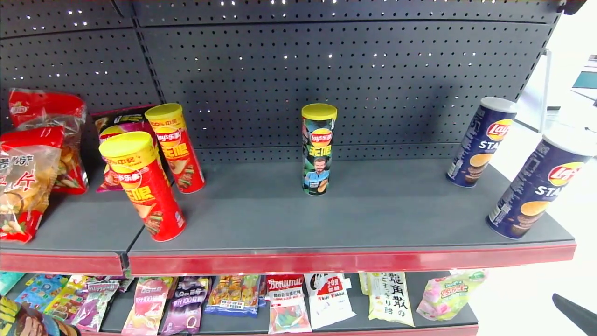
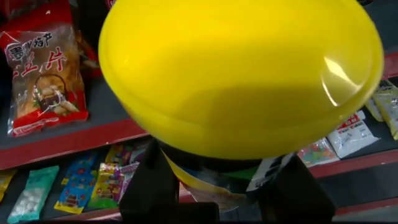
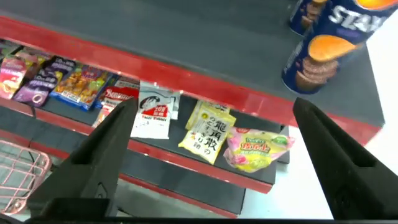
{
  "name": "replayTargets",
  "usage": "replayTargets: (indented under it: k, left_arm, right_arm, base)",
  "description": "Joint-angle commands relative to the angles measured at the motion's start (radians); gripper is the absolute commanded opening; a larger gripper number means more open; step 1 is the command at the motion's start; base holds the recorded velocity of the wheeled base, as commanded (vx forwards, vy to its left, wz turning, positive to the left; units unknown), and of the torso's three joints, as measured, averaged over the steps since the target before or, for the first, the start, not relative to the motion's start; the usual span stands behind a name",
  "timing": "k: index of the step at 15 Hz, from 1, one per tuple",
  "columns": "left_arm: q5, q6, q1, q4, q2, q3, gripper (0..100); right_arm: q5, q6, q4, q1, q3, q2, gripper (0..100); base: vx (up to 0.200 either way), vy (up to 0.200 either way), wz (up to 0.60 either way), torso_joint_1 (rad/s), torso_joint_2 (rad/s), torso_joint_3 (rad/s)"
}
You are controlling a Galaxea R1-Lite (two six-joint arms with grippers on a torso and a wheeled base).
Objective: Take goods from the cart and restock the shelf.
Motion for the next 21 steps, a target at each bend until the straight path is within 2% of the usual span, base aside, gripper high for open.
replayTargets:
  k: [1, 2, 5, 7, 9, 10, 13, 16, 21]
  left_arm:
    - [-0.002, 0.000, -0.002, 0.000, 0.000, -0.001, 0]
    - [-0.007, 0.000, -0.002, 0.000, -0.010, 0.003, 0]
    - [-0.031, 0.000, -0.002, 0.004, -0.038, 0.022, 0]
    - [-0.033, 0.000, -0.002, 0.003, -0.044, 0.028, 0]
    - [-0.035, 0.000, -0.002, 0.003, -0.046, 0.026, 0]
    - [-0.035, 0.000, -0.002, 0.004, -0.046, 0.026, 0]
    - [-0.036, 0.000, -0.002, 0.004, -0.043, 0.025, 0]
    - [-0.036, 0.000, -0.002, 0.004, -0.043, 0.026, 0]
    - [-0.033, -0.002, -0.002, 0.004, -0.037, 0.028, 0]
  right_arm:
    - [0.009, -0.024, -0.002, 0.008, -0.013, 0.043, 100]
    - [0.023, -0.038, -0.002, 0.028, -0.026, 0.069, 100]
    - [0.042, -0.038, -0.021, 0.204, -0.149, 0.258, 100]
    - [0.040, -0.038, -0.194, 0.292, -0.218, 0.463, 100]
    - [0.036, -0.037, -0.400, 0.333, -0.218, 0.617, 100]
    - [0.036, -0.034, -0.427, 0.338, -0.226, 0.651, 100]
    - [0.045, -0.028, -0.443, 0.342, -0.332, 0.782, 100]
    - [0.043, 0.014, -0.455, 0.402, -0.444, 0.902, 100]
    - [0.014, 0.011, -0.522, 0.428, -0.617, 1.086, 100]
  base:
    - [0.000, 0.000, 0.00, 0.000, 0.00, 0.000]
    - [0.000, 0.000, 0.00, 0.000, 0.00, 0.000]
    - [0.000, 0.000, 0.00, 0.000, 0.00, 0.000]
    - [0.000, 0.000, 0.00, 0.000, 0.00, 0.000]
    - [0.000, 0.000, 0.00, 0.000, 0.00, 0.000]
    - [0.000, 0.000, 0.00, 0.000, 0.00, 0.000]
    - [0.000, 0.000, 0.00, 0.000, 0.00, 0.000]
    - [0.000, 0.000, 0.00, 0.000, 0.00, 0.000]
    - [0.000, 0.000, 0.00, 0.000, 0.00, 0.000]
